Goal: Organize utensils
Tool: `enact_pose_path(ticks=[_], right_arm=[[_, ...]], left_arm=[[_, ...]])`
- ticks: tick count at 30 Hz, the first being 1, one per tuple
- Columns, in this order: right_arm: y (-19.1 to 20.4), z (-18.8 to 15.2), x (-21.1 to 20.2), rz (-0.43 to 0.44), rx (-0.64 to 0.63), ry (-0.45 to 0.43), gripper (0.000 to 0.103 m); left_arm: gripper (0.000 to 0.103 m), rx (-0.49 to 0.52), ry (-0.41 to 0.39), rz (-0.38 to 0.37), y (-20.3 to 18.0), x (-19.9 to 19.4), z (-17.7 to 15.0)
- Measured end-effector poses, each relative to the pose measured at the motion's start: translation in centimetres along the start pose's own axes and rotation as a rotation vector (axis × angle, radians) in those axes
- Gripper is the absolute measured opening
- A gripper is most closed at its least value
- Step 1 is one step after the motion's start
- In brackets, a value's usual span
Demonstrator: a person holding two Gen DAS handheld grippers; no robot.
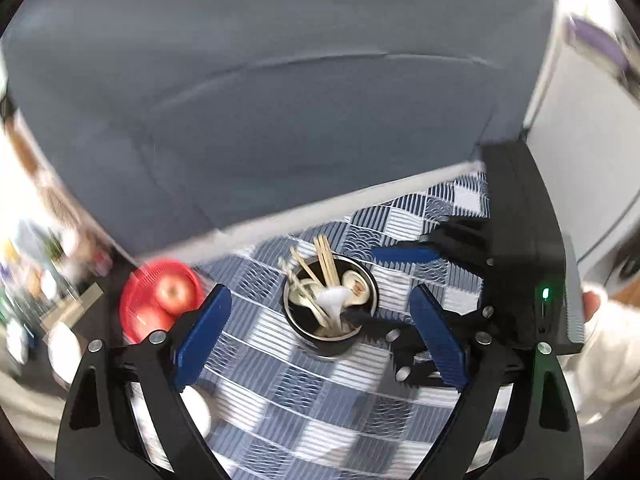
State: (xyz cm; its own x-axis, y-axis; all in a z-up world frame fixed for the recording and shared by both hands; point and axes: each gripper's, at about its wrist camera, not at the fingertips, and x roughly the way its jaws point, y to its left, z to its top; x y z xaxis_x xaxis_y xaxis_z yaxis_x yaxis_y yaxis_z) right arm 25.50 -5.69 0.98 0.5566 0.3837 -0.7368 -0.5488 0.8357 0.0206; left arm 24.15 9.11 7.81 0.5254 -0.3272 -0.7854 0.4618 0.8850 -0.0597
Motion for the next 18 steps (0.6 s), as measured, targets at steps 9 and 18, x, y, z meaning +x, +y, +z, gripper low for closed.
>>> enact_pose_path(ticks=[9,18], right_arm=[[-2.9,-7.1,-1.9,-0.046,0.109,0.063,0.086],[-0.8,-10.8,-7.1,-0.141,0.081,-0.007,0.092]], left_arm=[[0.097,-0.226,-0.014,0.048,0.4,1.2,-7.9],[0.097,-0.343,-0.07,0.168,-3.4,-0.4,-13.3]])
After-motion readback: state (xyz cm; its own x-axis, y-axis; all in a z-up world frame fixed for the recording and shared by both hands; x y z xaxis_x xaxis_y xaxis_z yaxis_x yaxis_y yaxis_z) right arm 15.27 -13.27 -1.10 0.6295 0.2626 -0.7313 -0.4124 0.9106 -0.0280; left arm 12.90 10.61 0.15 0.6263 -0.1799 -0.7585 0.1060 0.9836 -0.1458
